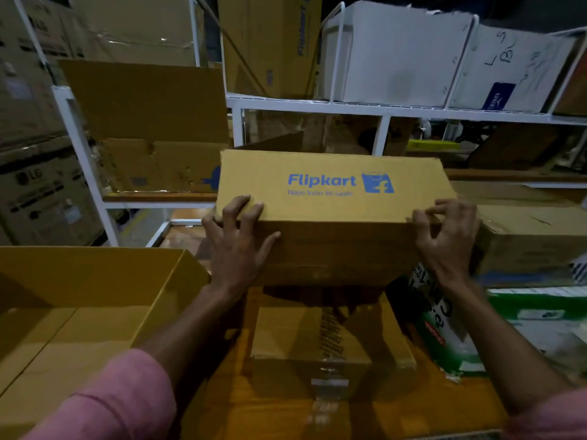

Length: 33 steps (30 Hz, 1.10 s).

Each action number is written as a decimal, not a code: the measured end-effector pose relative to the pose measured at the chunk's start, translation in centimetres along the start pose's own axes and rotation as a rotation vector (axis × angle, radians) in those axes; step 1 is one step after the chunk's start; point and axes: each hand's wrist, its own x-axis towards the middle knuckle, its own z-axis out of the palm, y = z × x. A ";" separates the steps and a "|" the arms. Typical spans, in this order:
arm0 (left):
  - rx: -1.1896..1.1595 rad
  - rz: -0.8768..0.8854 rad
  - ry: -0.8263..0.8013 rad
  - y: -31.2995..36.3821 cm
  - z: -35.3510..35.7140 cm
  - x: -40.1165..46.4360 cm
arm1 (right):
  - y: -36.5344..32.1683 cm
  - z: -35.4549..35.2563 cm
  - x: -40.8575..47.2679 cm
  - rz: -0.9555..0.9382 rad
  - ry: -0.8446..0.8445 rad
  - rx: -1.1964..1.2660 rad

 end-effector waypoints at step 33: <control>0.195 -0.210 -0.807 3.9 -1.9 -9.1 | -1.9 0.6 -11.9 -0.066 -0.818 -0.302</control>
